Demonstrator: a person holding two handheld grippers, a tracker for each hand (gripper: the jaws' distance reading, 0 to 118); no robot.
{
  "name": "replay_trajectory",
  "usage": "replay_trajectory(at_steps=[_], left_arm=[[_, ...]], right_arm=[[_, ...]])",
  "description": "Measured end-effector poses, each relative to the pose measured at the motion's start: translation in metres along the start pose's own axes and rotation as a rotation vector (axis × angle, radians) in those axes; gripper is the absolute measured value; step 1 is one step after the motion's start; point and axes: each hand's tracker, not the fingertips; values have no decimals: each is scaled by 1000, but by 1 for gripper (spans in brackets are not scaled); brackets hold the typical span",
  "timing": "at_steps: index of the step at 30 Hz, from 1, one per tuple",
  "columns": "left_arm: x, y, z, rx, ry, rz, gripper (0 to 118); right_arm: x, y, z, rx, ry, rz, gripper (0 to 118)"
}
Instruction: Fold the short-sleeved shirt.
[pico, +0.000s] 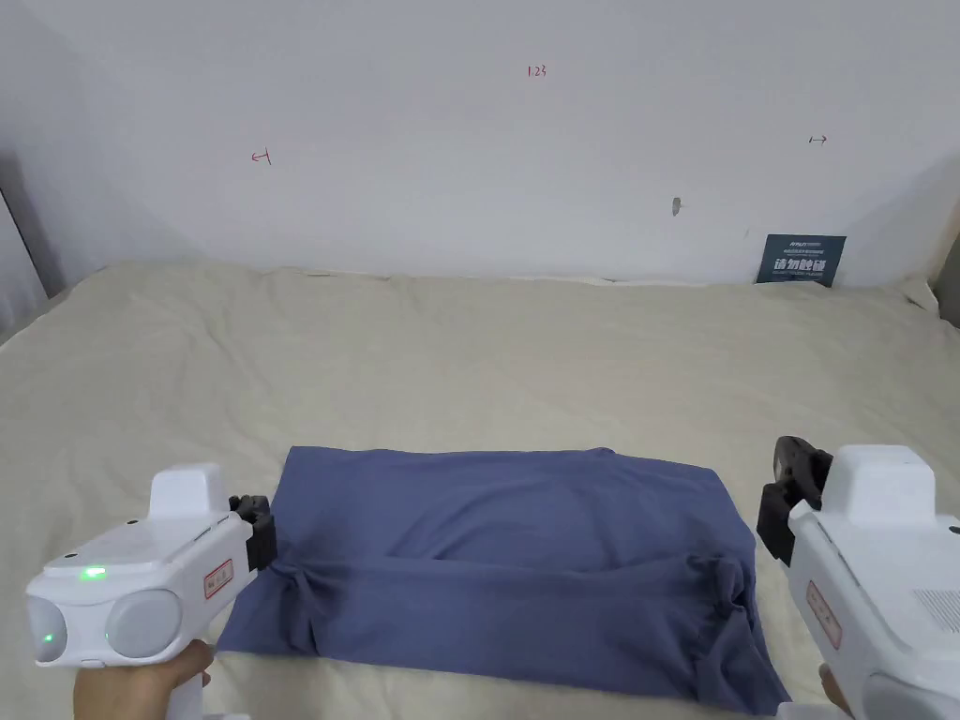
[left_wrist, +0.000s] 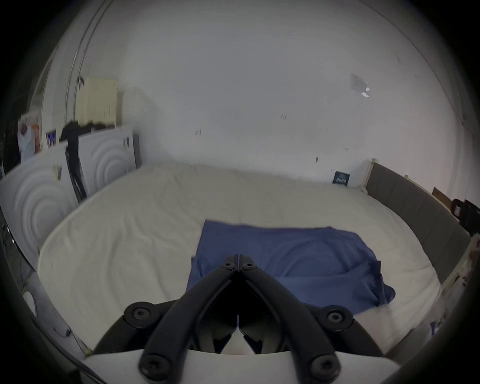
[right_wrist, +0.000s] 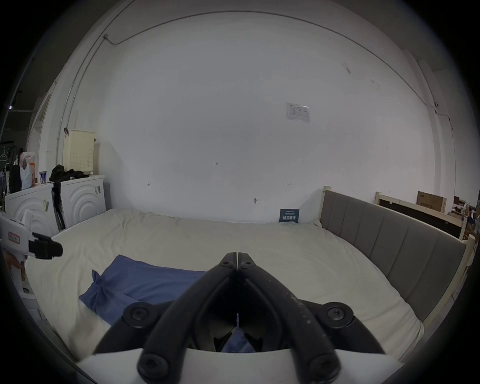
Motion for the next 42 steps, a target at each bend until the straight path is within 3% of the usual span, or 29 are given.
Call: replay_trajectory(at_steps=[5,7,8,9,11,12,18,20,22,25,26,28,29,32,34,35,37,42], left_arm=[[-22,-12,-43,-189,52,-7,4],[-33,-18,-65,-264,66,19,29],[-40,-22,-76,-292,82,67,54],[-46,-24,-88,-340,80,102,70],[-54,-33,-107,-414,102,132,96],[-56,-38,-114,-432,127,132,99],[-59,-66,-142,-505,161,127,98],[-52,-73,-144,-529,160,111,79],[-42,-74,-140,-513,203,43,74],[-37,-72,-137,-489,196,28,33],[-35,-72,-136,-485,214,3,6],[-36,-68,-133,-477,110,36,6],[-37,-67,-134,-484,163,20,6],[-33,-57,-117,-414,144,-14,6],[-32,-46,-109,-403,125,-8,6],[-31,-43,-105,-394,120,-13,6],[-35,-41,-108,-380,116,-20,6],[-36,-35,-103,-372,106,1,6]], right_arm=[[2,-8,-14,-39,-7,4,1],[3,-12,-21,-59,-12,7,1],[4,-14,-25,-70,-13,7,1],[5,-17,-30,-81,-17,6,1],[6,-21,-36,-103,-27,10,1],[6,-23,-40,-111,-30,9,1],[11,-39,-60,-175,-41,3,1],[11,-44,-65,-197,-41,3,1],[12,-49,-69,-214,-42,2,1],[13,-56,-73,-238,-40,-3,1],[14,-59,-75,-249,-41,-7,1],[17,-67,-80,-286,-43,-25,2],[20,-73,-85,-322,-45,-34,4],[28,-97,-100,-434,-59,-67,12],[32,-117,-111,-512,-56,-87,43],[32,-127,-115,-567,-49,-92,71],[34,-150,-124,-639,-56,-100,96],[36,-197,-141,-816,-86,-92,99]])
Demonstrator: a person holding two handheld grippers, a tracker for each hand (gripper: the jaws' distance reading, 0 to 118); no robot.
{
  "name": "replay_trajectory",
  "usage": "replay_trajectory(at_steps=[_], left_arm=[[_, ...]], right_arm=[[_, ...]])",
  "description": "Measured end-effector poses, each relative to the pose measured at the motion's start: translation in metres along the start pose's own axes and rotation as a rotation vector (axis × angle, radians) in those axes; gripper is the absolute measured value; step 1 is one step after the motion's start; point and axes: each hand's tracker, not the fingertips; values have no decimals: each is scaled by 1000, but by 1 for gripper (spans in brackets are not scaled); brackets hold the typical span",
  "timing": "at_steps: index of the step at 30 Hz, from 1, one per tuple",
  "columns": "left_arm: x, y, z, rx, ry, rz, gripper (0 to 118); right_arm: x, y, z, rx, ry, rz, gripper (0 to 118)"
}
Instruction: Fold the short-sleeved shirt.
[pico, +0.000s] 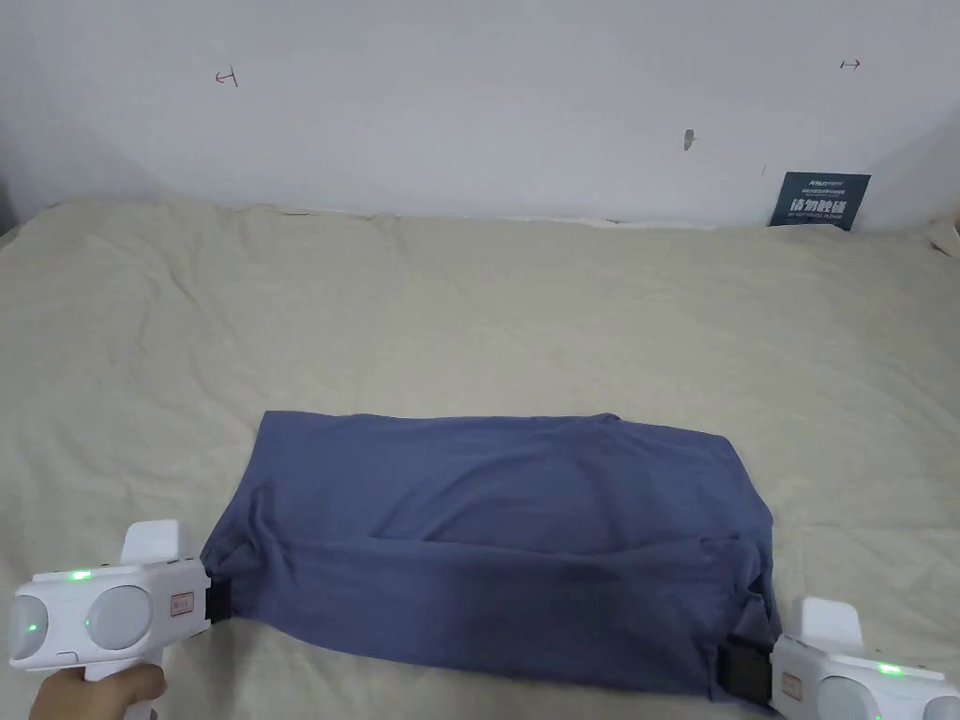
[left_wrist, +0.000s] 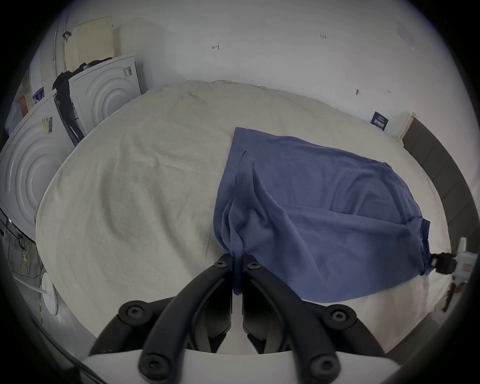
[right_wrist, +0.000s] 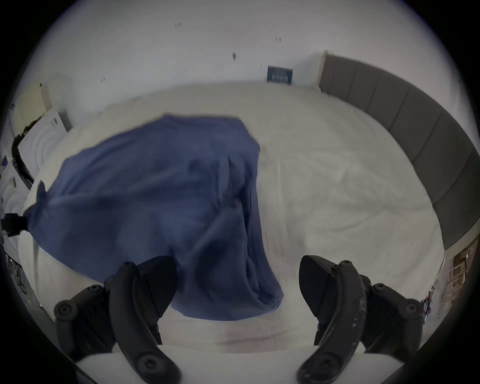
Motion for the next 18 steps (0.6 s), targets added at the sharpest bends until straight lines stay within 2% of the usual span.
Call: replay_trajectory(at_steps=[1,2,4,6,7,8,10,18], left_arm=[[0,0,0,-1,0,1,6],[-1,-1,0,-1,2,3,6],[-4,-1,-4,-5,4,7,6],[-7,-4,-4,-9,6,17,6],[-9,-7,-7,-9,5,25,6],[-11,-8,-6,-8,4,35,6],[-15,-11,-3,-6,3,54,6],[-38,-37,27,10,-9,116,6]], right_arm=[[-3,-4,2,-19,5,-18,97],[-2,-7,0,-30,28,-33,84],[3,-10,-3,-33,81,-59,53],[8,-11,0,-9,127,-88,12],[11,-10,3,4,162,-102,12],[9,-9,9,11,149,-121,12],[13,-7,17,68,124,-74,12],[25,-16,64,117,128,-50,12]])
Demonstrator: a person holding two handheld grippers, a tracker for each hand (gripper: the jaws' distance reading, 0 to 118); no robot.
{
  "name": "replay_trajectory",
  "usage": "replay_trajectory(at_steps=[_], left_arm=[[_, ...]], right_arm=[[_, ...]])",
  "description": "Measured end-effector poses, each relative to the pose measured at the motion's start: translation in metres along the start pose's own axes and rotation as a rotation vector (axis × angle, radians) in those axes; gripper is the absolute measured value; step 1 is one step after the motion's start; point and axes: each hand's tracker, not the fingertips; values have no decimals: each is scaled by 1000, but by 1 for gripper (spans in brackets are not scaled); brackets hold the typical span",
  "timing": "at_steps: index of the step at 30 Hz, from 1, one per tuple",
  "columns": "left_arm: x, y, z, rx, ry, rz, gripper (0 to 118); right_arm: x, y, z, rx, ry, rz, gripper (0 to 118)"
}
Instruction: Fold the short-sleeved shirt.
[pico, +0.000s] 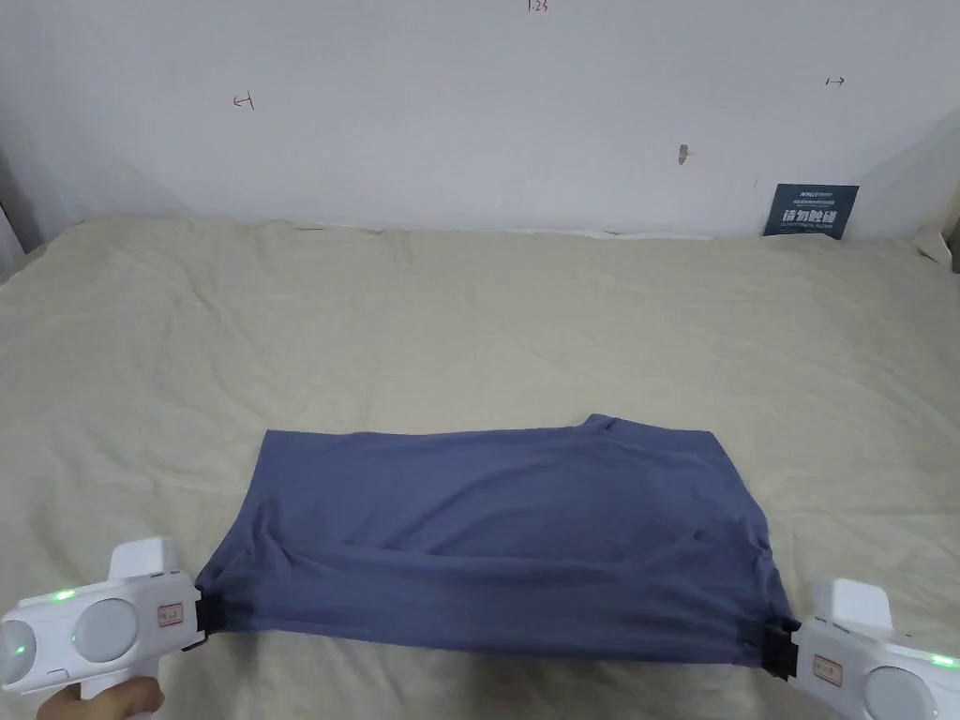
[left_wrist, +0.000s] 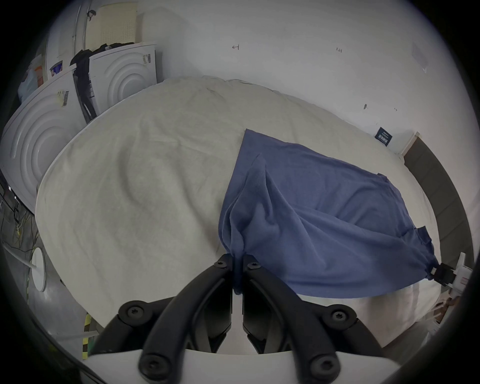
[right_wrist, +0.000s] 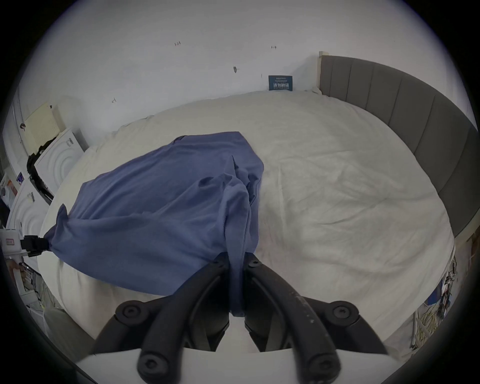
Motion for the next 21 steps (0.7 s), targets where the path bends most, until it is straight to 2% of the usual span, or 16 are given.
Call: replay_trajectory(at_steps=[5,10,16,17,18,19,20,21], left_arm=[[-14,-40,27,-21,-4,34,6],[-31,-70,17,-96,12,75,6],[-26,-76,-15,-156,55,57,7],[-21,-80,-9,-154,72,39,10],[-17,-80,-8,-150,86,21,17],[-14,-79,-6,-143,102,6,30],[-11,-78,-3,-145,124,-13,60],[-3,-80,7,-145,136,-15,85]], right_arm=[[2,-30,18,-32,12,17,12],[2,-66,8,-115,11,-18,12],[3,-85,-6,-147,-3,-78,12],[2,-82,-4,-150,-5,-78,12],[0,-79,-1,-149,-4,-72,14],[-2,-77,2,-140,-6,-59,19],[-5,-72,8,-124,-16,-41,33],[-7,-67,14,-100,-25,-28,53]])
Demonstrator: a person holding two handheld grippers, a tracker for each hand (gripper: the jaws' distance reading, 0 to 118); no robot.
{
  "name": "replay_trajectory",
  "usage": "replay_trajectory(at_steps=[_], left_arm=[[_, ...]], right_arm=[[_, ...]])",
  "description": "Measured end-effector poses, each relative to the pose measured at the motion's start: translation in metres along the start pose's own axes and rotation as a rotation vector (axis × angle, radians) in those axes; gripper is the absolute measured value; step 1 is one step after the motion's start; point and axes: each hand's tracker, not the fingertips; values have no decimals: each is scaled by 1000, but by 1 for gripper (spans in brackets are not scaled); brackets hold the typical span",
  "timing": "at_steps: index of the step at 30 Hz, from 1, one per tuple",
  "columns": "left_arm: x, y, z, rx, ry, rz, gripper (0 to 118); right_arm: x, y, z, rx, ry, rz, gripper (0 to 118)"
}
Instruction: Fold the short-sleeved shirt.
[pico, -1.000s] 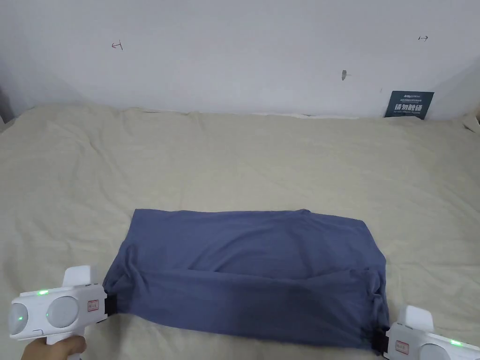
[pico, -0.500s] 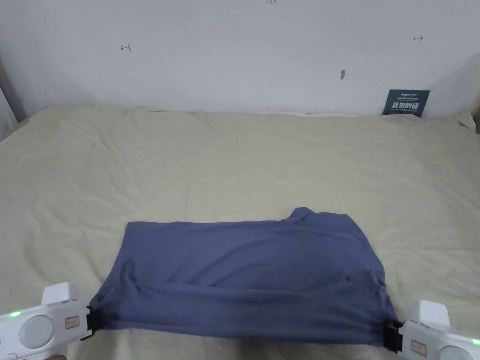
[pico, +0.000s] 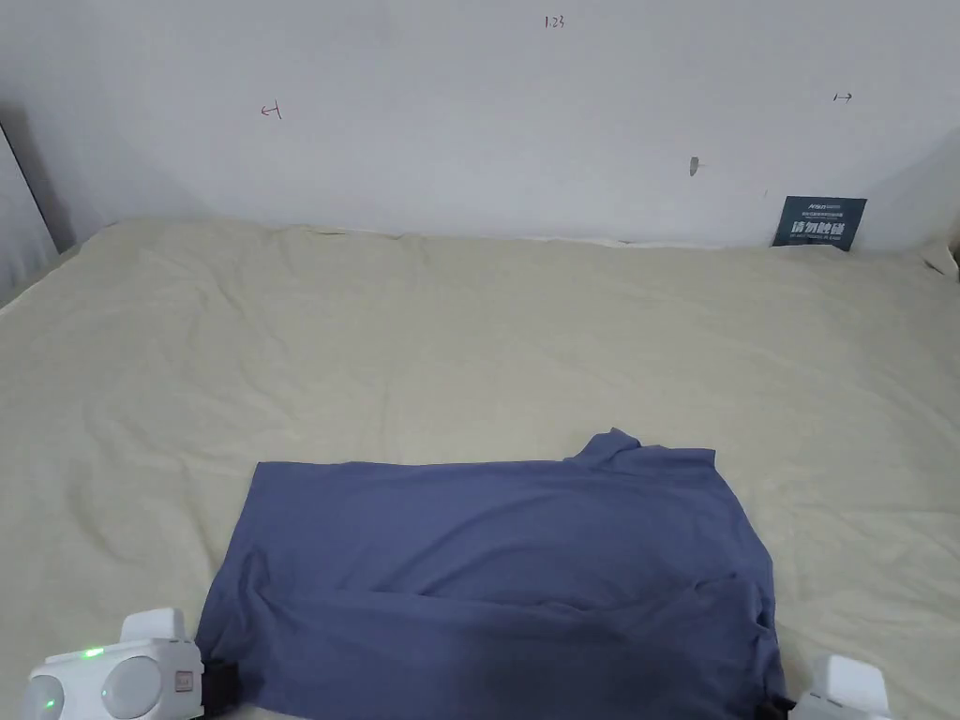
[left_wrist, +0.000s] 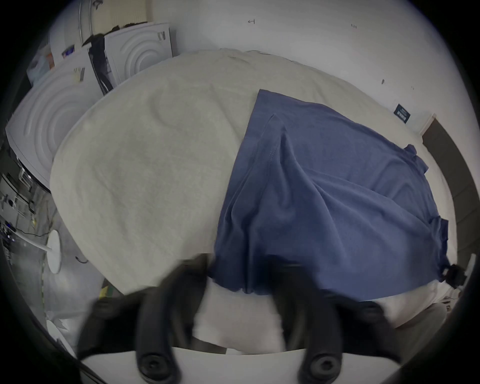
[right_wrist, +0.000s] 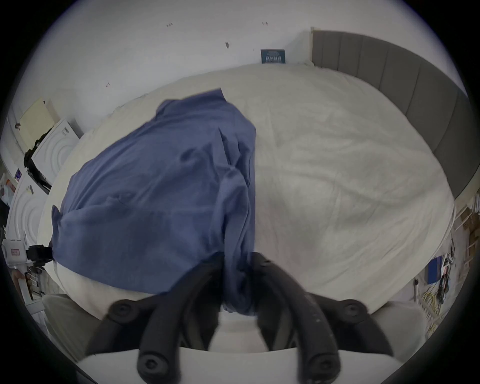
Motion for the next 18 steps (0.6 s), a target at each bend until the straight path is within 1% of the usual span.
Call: replay_trajectory(at_steps=[1,2,3,6,8,12,16,18], left_arm=[[2,1,7,5,-8,6,105],[3,4,17,29,-28,8,115],[5,7,30,90,-62,22,114],[16,24,75,247,-121,20,112],[18,37,96,376,-145,10,112],[38,51,150,606,-168,-32,112],[51,55,175,737,-183,-36,111],[55,52,183,805,-203,-34,103]], right_arm=[[-2,6,7,38,0,15,76],[-2,16,11,71,3,29,100],[-5,23,19,109,10,46,108],[-25,51,63,285,29,107,107],[-36,66,88,376,37,126,107],[-59,86,135,561,54,133,107],[-77,92,166,680,39,139,107],[-84,91,176,738,26,147,104]])
